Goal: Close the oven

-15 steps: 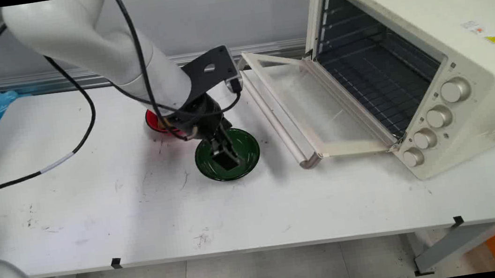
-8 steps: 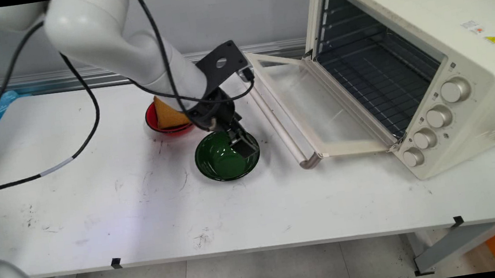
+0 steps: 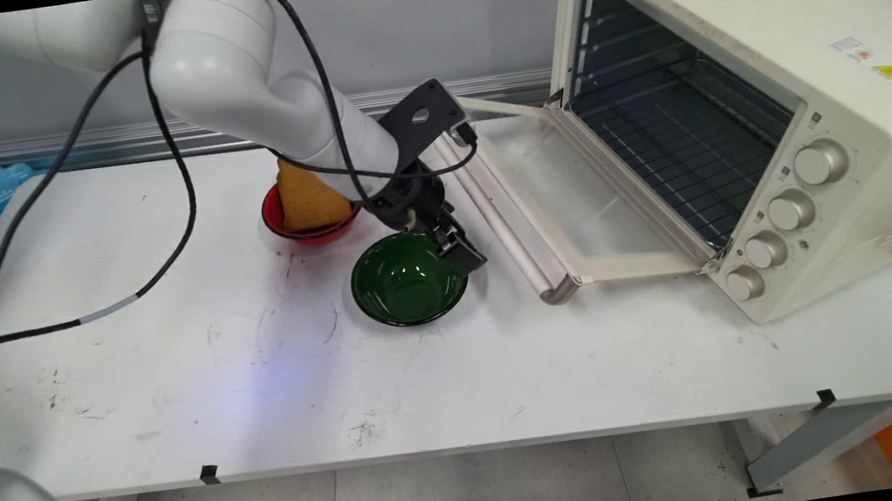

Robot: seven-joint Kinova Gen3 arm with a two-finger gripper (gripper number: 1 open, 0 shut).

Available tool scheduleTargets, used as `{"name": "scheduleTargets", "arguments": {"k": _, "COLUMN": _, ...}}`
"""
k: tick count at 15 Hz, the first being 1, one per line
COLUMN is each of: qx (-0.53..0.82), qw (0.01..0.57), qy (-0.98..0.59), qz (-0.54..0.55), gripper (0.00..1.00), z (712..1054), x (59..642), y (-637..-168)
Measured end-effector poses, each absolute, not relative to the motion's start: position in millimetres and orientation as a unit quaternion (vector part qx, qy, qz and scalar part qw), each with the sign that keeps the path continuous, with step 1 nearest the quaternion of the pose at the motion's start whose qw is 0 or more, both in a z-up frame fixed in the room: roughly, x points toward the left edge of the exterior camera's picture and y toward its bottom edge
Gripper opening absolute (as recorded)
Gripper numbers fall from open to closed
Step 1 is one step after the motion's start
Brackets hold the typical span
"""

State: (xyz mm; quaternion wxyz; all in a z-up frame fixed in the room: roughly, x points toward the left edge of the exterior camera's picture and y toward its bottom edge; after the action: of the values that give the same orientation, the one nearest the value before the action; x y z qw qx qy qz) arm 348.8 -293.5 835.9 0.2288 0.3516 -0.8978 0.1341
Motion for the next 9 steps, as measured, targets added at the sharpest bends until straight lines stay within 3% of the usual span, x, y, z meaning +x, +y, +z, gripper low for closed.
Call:
{"name": "scheduleTargets", "arguments": {"k": 7, "qx": 0.34, "qw": 0.236, "qy": -0.899, "qz": 0.142, "gripper": 1.0, "z": 812.1, "x": 352.9, "y": -314.9}}
{"name": "scheduleTargets", "arguments": {"k": 8, "qx": 0.338, "qw": 0.237, "qy": -0.9, "qz": 0.143, "gripper": 0.0, "z": 809.2, "x": 353.6, "y": -317.4}}
{"name": "scheduleTargets", "arguments": {"k": 9, "qx": 0.335, "qw": 0.237, "qy": -0.9, "qz": 0.145, "gripper": 0.0, "z": 806.0, "x": 354.5, "y": -320.1}}
